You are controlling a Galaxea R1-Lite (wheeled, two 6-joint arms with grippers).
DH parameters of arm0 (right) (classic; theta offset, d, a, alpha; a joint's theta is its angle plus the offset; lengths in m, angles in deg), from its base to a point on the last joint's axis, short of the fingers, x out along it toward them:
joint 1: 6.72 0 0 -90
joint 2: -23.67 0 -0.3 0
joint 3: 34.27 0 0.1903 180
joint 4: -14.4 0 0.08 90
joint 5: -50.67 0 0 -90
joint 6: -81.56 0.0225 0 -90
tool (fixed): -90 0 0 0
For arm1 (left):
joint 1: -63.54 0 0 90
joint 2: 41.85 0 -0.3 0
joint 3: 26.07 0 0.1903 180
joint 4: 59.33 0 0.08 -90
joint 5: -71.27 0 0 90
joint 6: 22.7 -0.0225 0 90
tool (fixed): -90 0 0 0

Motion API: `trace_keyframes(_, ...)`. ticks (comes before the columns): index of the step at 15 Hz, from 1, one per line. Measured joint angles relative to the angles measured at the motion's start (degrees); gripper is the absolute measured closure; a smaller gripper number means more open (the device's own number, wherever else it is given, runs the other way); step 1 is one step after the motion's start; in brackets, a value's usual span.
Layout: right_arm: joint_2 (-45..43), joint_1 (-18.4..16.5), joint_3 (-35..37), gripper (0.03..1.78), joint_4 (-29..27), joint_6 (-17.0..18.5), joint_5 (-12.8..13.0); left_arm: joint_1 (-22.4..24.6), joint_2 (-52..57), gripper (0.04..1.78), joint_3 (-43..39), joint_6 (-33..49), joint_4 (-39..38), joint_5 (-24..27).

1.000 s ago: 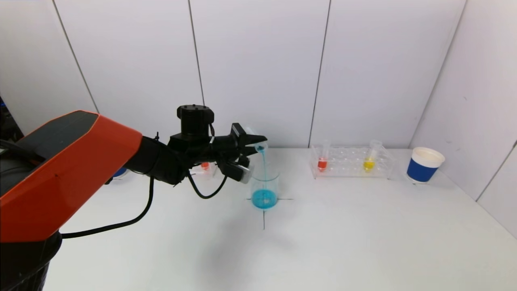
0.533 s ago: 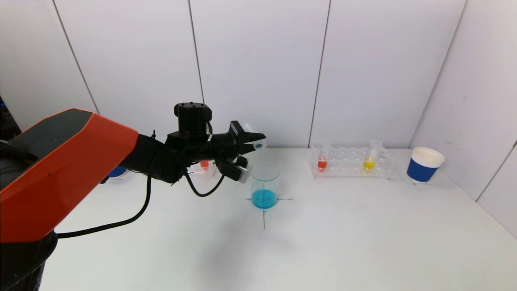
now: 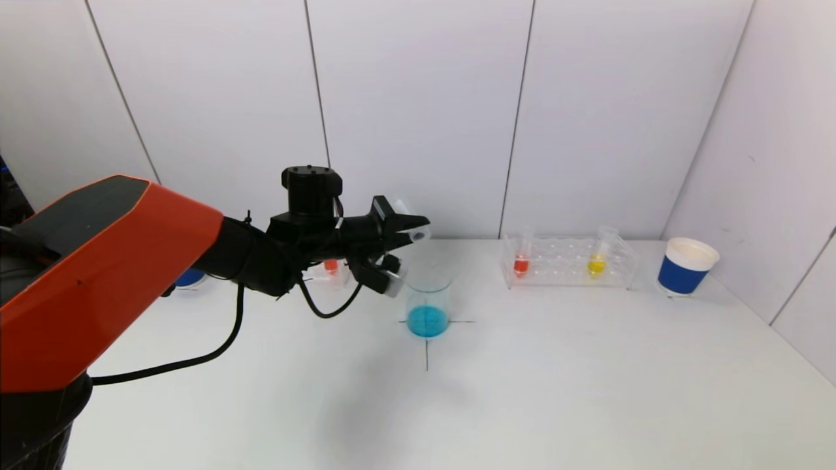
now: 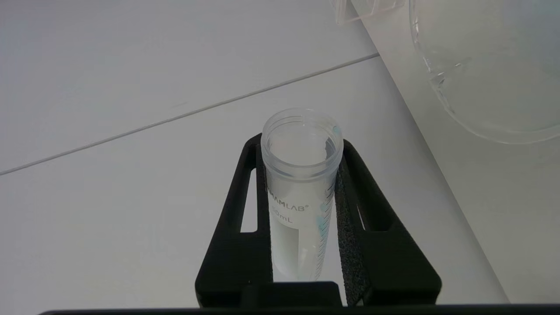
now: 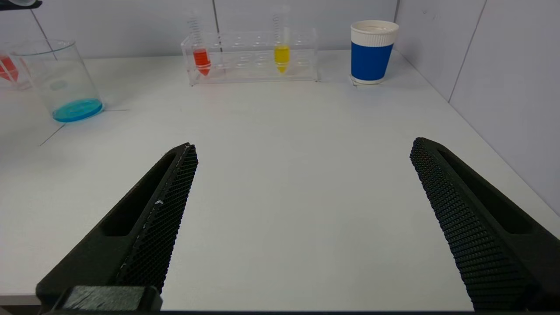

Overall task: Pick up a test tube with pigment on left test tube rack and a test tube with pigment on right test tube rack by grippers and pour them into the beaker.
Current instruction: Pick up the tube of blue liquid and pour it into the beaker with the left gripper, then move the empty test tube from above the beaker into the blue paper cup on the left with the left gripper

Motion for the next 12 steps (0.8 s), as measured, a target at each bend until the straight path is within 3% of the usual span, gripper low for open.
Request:
trace_keyframes(5,0.0,0.0,0.0,0.04,0.0,0.0,0.0,-0.33,0.11,1.38,-0.5,2.23,-0.11,-0.13)
trace_keyframes(8,0.0,0.0,0.0,0.04,0.0,0.0,0.02,-0.94,1.27,1.38,-1.4,9.94,-0.74,-0.99)
trace_keyframes(12,0.0,0.0,0.0,0.04,0.0,0.0,0.0,-1.41,4.66,1.38,-1.6,25.33,-4.43,-6.36)
